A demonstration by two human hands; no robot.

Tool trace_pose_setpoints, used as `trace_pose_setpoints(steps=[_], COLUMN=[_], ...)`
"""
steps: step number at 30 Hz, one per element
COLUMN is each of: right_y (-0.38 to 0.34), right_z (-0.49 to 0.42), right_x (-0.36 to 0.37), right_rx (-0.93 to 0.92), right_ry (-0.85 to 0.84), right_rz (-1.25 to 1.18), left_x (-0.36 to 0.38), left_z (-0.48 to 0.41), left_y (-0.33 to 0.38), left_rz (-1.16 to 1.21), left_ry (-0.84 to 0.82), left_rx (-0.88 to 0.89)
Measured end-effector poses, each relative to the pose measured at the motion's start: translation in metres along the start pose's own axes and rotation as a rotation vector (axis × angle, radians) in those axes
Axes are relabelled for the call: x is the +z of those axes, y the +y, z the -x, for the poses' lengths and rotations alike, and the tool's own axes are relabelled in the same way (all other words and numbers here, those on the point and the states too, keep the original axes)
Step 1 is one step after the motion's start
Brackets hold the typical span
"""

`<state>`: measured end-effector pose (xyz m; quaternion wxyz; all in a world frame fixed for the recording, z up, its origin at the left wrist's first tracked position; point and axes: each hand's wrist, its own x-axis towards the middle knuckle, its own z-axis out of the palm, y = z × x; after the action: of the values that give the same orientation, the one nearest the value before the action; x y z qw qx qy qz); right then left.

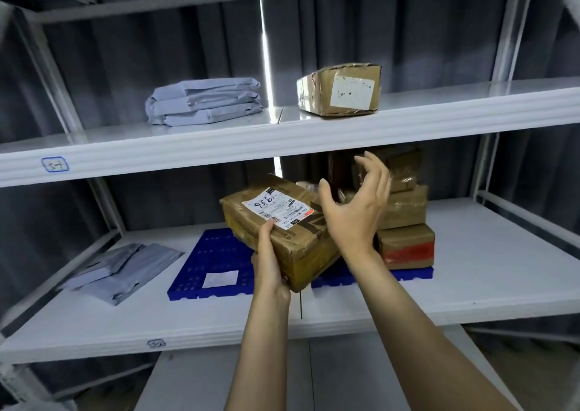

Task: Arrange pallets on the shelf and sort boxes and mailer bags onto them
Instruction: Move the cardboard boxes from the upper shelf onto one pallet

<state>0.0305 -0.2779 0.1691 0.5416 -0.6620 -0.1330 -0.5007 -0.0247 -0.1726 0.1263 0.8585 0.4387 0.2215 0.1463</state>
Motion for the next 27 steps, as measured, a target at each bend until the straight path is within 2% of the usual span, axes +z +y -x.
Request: trace_pose_setpoints(steps=[4, 6, 9, 12, 20, 24, 27], right_y=[0.023, 0.036, 0.047, 0.049, 0.051, 0.067, 0.078], right_z=[0.039, 0.057, 0.073, 0.078, 0.061, 0.057, 0.053], right_x=[-0.005, -0.001, 0.01, 0.02, 0.041, 0.054, 0.07], right_rx=[0.385, 0.508, 0.653, 0.7, 0.67, 0.664, 0.649], right_ry=[-0.313, -0.482, -0.575, -0.556, -0.451, -0.385, -0.33], right_rz=[-0.004, -0.006, -0.146, -0.246, -0.297, -0.159, 0.0], left_x=[-0.022, -0.031, -0.032, -0.025, -0.001, -0.007, -0.029], left_z=[-0.01, -0.02, -0.031, -0.041, -0.079, -0.095, -0.105], left_y=[0.01, 0.012, 0.013, 0.02, 0.049, 0.059, 0.062], left_rz=[-0.036, -0.035, -0.071, -0.132, -0.283, -0.256, -0.203], left_ry=[-0.032, -0.022, -0.009, -0.065, -0.202, -0.255, -0.213], left_rx=[0.017, -0.008, 0.001, 0.053, 0.142, 0.137, 0.113])
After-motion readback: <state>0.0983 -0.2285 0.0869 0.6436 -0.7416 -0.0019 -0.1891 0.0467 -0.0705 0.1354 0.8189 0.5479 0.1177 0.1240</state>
